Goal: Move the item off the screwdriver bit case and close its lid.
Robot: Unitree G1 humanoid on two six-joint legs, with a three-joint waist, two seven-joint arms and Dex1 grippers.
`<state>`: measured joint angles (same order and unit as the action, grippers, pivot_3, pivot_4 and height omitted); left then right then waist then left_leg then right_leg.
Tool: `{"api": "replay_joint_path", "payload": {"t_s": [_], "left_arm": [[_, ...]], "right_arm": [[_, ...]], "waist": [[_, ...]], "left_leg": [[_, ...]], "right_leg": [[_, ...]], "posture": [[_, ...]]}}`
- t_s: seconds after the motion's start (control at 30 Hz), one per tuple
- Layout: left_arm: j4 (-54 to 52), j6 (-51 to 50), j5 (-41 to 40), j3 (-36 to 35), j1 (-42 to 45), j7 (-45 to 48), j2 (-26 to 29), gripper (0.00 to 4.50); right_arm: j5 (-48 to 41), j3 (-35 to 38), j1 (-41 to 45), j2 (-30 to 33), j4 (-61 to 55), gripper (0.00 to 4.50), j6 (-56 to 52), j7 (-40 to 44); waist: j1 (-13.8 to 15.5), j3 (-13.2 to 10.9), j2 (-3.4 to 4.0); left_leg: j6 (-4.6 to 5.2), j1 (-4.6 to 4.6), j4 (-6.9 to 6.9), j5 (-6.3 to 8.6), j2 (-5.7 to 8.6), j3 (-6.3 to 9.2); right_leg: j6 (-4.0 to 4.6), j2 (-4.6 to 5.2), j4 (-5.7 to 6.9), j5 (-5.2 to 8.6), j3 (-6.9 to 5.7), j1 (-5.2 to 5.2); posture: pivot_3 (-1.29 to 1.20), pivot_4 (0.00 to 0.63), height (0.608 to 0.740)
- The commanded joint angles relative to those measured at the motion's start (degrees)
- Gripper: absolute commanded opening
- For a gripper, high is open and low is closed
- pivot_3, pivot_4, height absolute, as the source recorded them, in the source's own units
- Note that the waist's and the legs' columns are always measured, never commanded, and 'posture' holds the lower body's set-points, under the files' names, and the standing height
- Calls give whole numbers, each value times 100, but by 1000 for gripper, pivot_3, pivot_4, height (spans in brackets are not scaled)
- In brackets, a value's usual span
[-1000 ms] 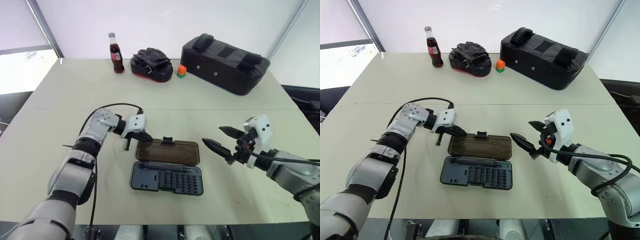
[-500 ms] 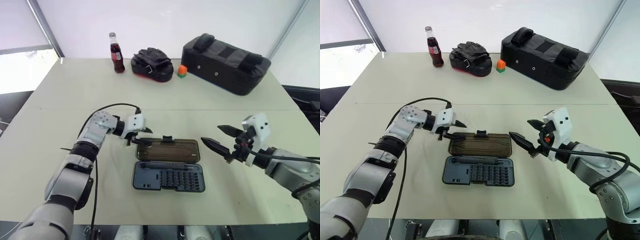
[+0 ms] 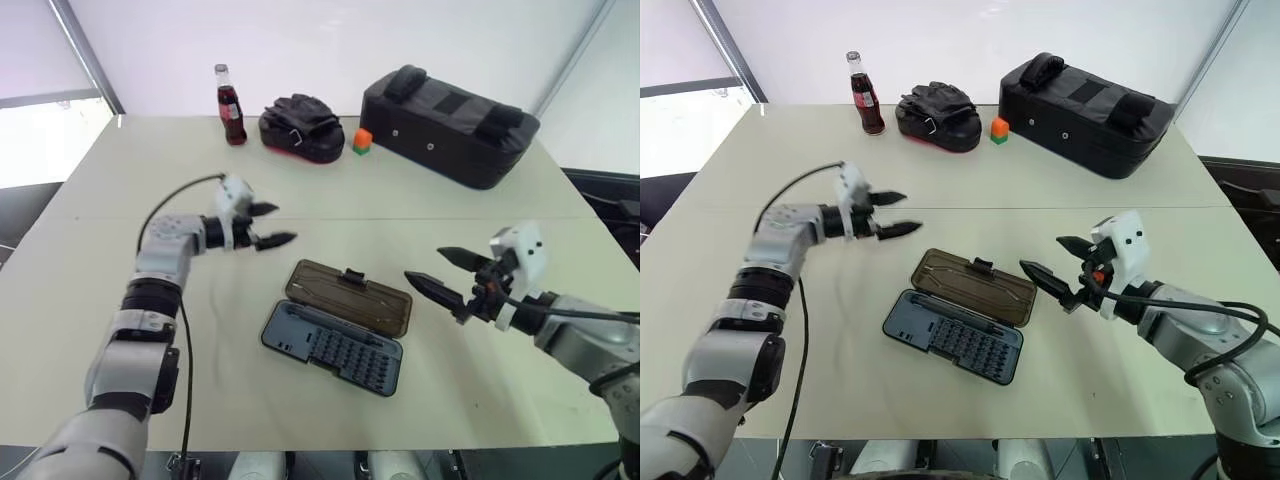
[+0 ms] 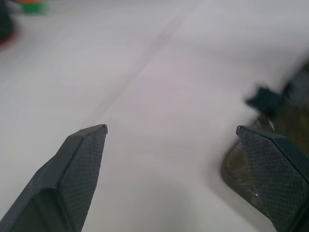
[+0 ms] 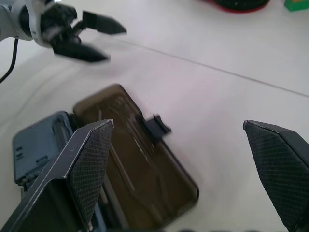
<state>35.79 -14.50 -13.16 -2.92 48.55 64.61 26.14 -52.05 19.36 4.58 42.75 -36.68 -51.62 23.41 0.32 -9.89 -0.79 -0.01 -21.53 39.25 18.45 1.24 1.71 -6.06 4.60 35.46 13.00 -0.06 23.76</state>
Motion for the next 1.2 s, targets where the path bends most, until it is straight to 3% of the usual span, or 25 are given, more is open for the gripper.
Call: {"api": "replay_joint_path", "payload": {"t_s": [0.03, 0.13, 0.2, 0.33, 0.47, 0.7, 0.83, 1.2], "left_arm": [[-1710, -1550, -907, -374, -346, -53, 276, 4477], [-2893, -2499, -1435, -396, -845, -74, 527, 3631], [-3301, -2734, -1540, -340, -1091, -167, 637, 2644], [-2994, -1578, -653, 379, -1330, -47, 851, 2644], [-2035, -630, -191, 977, -867, 410, 721, 2644], [1315, 1183, 706, 1718, 931, 1225, -187, 2644], [2643, 2035, 1213, 1924, 1639, 1460, -556, 2644], [3926, 3281, 2578, 2456, 2256, 1371, -925, 2644]], "right_arm": [[-86, 254, 309, 274, 19, 4500, 25, 122], [-24, 183, 457, 374, 190, 4500, 34, 230], [28, 104, 490, 389, 278, 4500, 53, 302], [230, -216, 493, 365, 383, 4500, 112, 444], [391, -387, 545, 307, 489, 4500, 162, 516], [471, -336, 297, 179, 234, 4500, 136, 382], [397, -117, -32, 60, -77, 4500, 96, 161], [-891, 395, -127, 135, -1176, 4500, -267, -655]], "waist": [[-29, -1, 1], [-36, 0, 2], [-42, 0, 2], [-6, 0, 3], [51, 0, 4], [45, -2, 1], [10, -1, 1], [41, -2, 0]], "left_leg": [[0, 0, 0, 0, 0, -1], [-1, 1, -3, 0, -1, -1], [-1, 3, -4, 0, -2, -1], [-5, 5, -4, -3, 0, -1], [-7, 3, -4, -4, 3, -4], [-5, -9, -3, -3, 31, -5], [2, -46, -3, 1, 31, -9], [0, -78, 3, -1, 26, -6]], "right_leg": [[0, 1, 0, 0, 2, 0], [0, 2, -5, 0, 4, -1], [1, 3, -4, 1, 5, -1], [2, 3, -3, 1, 4, -3], [5, 3, -8, 1, 5, -2], [2, 8, -25, 0, 1, -6], [0, 4, -25, 0, 1, 36], [-1, 3, -11, -1, 0, 74]], "posture": [[0, 150, 740], [0, 150, 740], [0, 150, 740], [0, 150, 740], [0, 150, 740], [0, 150, 740], [0, 150, 740], [0, 150, 740]]}}
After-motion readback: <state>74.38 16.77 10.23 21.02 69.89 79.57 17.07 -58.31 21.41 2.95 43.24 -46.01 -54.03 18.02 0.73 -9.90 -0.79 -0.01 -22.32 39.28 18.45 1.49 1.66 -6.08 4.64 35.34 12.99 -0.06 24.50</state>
